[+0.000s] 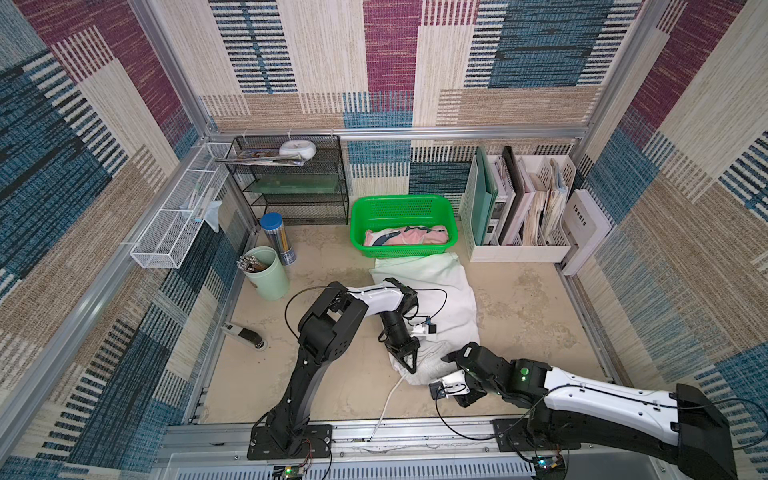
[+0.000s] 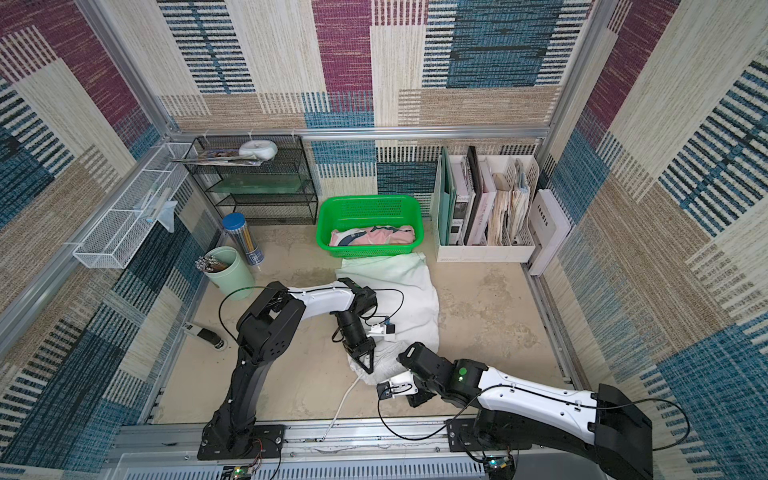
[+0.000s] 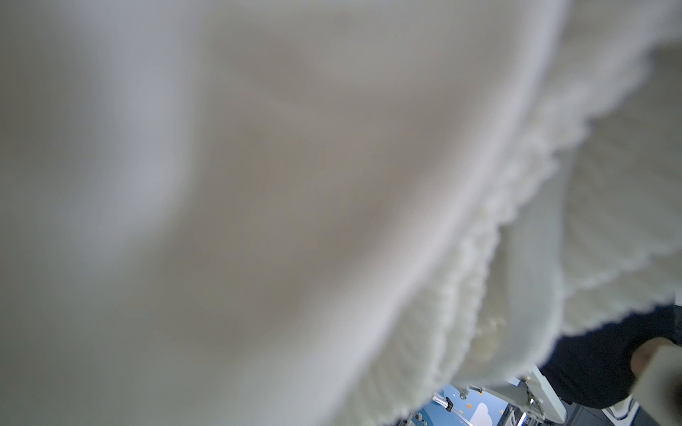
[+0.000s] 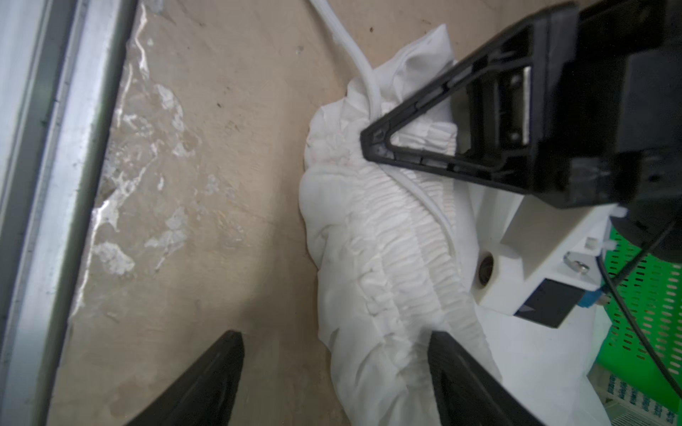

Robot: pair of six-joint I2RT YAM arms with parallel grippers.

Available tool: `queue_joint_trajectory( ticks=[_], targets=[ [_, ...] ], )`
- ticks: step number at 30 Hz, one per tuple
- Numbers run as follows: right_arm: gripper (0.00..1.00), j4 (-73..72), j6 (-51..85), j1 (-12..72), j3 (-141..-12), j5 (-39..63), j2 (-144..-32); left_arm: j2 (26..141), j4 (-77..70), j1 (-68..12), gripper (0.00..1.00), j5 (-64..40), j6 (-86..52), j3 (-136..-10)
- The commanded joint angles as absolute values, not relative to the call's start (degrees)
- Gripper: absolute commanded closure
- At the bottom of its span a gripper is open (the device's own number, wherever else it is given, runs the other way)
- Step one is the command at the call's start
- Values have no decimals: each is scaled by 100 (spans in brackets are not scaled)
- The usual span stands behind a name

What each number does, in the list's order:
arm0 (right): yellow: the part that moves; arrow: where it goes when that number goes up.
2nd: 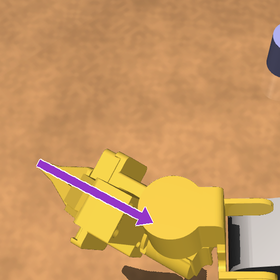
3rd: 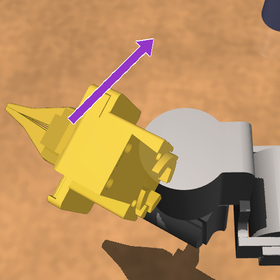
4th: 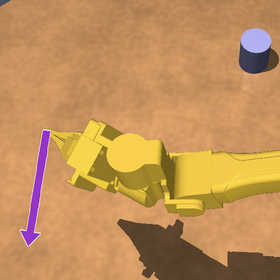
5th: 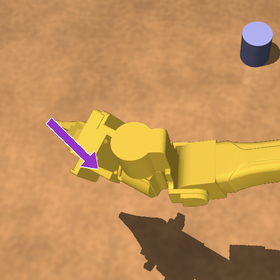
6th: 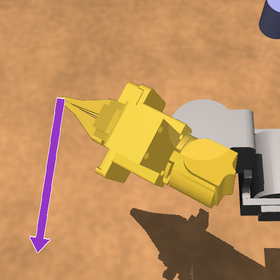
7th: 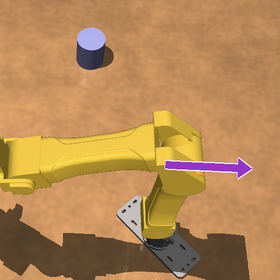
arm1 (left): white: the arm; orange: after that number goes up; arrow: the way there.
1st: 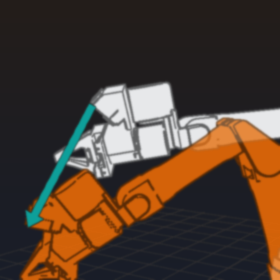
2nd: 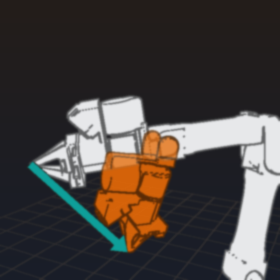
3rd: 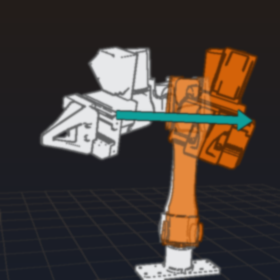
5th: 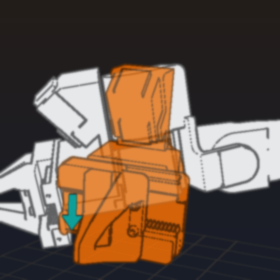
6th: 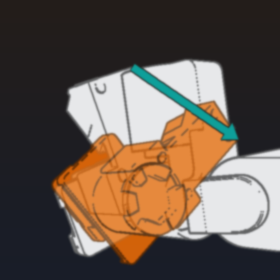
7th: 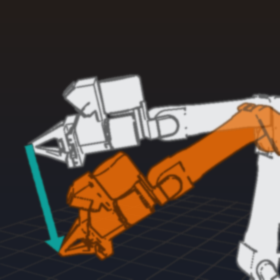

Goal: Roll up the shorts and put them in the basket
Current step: Roll the shorts at the center of the board.

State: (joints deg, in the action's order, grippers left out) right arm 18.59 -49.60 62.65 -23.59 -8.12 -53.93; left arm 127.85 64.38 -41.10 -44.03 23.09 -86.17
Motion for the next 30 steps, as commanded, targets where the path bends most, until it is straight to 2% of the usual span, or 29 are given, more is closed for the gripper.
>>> queue_joint_trajectory(
  ticks=[1, 9, 17, 24, 30],
  targets=[
    [16, 1250, -5220, 6278, -2292, -1051, -5477, 12802, 6367, -4089, 100, -3771, 2338, -8602],
    [16, 536, -5283, 6268, -2027, -1186, -5624, 12767, 6364, -4095, 100, -3749, 2365, -8649],
    [17, 233, -5370, 6077, -2014, -1178, -6264, 12601, 6357, -4096, 100, -3680, 2362, -8661],
    [18, 474, -5292, 5583, -2425, -1006, -6674, 12549, 6360, -4094, 100, -3594, 2363, -8678],
    [22, 794, -5254, 5529, -2557, -795, -7140, 12568, 6355, -4095, 100, -3525, 2381, -8675]
  ],
)
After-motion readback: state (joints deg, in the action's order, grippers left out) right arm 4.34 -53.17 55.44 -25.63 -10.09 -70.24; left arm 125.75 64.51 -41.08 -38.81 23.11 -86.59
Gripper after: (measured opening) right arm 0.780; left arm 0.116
